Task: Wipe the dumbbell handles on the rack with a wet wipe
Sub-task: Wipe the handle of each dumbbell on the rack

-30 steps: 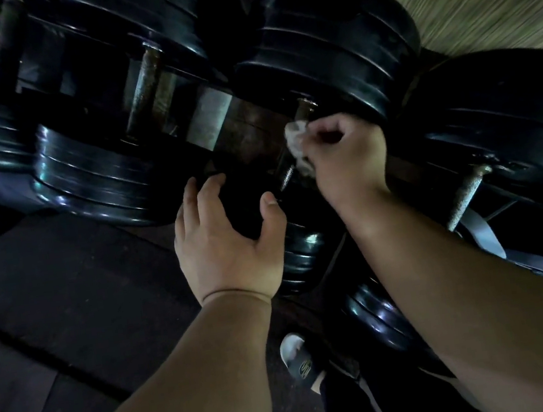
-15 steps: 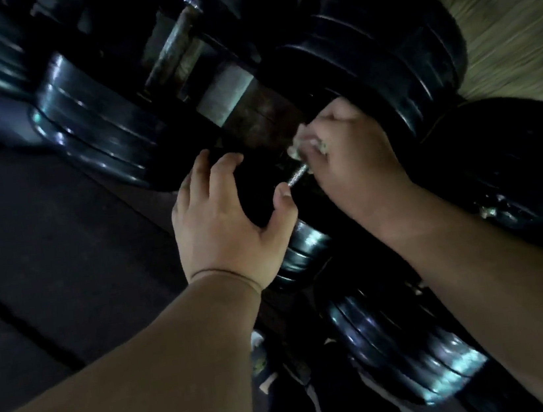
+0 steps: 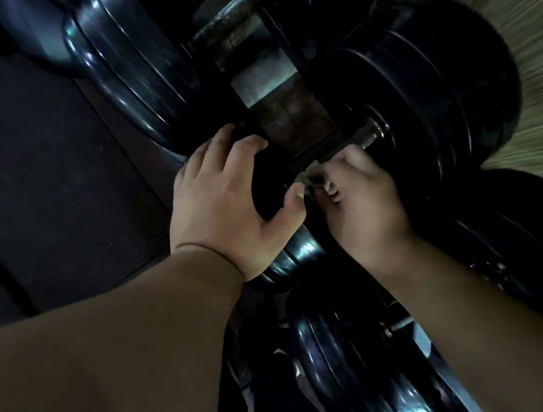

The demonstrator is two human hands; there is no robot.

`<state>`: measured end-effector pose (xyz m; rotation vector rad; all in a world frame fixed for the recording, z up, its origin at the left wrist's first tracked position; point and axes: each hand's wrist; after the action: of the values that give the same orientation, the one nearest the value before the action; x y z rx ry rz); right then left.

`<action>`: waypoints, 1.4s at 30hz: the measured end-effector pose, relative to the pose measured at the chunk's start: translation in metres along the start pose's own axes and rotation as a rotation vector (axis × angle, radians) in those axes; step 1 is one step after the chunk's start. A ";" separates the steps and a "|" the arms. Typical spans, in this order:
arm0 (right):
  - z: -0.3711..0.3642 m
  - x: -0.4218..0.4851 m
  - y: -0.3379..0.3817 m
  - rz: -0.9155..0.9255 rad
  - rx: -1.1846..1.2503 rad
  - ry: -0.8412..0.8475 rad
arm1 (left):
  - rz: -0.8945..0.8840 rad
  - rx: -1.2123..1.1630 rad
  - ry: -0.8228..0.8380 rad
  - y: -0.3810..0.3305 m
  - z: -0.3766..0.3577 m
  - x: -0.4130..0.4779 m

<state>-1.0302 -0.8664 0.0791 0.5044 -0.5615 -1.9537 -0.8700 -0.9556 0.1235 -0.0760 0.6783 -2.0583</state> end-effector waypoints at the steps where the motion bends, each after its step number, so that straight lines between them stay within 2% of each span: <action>1: 0.000 0.003 -0.003 -0.031 0.034 -0.023 | -0.001 0.001 0.001 0.000 0.000 0.000; 5: 0.001 -0.002 -0.002 -0.105 0.161 -0.162 | -0.013 0.004 -0.018 0.000 -0.001 -0.001; 10: -0.004 -0.004 0.003 -0.064 0.009 -0.027 | -0.021 0.001 -0.043 -0.002 -0.002 -0.002; 17: 0.001 -0.007 0.005 -0.265 0.250 -0.346 | -0.028 0.024 -0.037 -0.003 -0.001 -0.002; 22: -0.009 -0.010 0.013 -0.328 0.240 -0.025 | -0.024 0.035 0.001 0.000 -0.002 -0.001; 25: 0.016 -0.002 0.016 -0.496 0.368 -0.061 | -0.026 0.043 0.012 0.001 -0.001 0.000; 27: 0.036 0.002 0.026 -0.599 0.577 -0.136 | -0.024 0.038 0.025 0.000 -0.001 0.001; 29: 0.050 0.006 0.045 -0.622 0.772 -0.182 | -0.037 0.004 0.021 0.001 -0.001 0.000; 35: 0.052 0.021 0.110 -0.588 0.956 -0.366 | -0.020 -0.195 0.001 0.004 0.005 0.004; 38: 0.049 0.024 0.148 -0.587 0.994 -0.414 | 0.117 -0.587 -0.033 0.014 0.032 0.004; 42: 0.038 0.031 0.200 -0.602 0.944 -0.414 | 0.416 -1.115 0.076 0.039 0.103 0.019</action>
<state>-0.9224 -0.9668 0.2237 0.9254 -1.7989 -2.2806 -0.8185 -1.0316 0.1876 -0.4467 1.6557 -1.0971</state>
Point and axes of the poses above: each hand's wrist, its own x-axis towards the middle knuckle, its own z-axis out of the back of the hand, y = z × x, and after that the axes turned 2 degrees about -z, right-handed
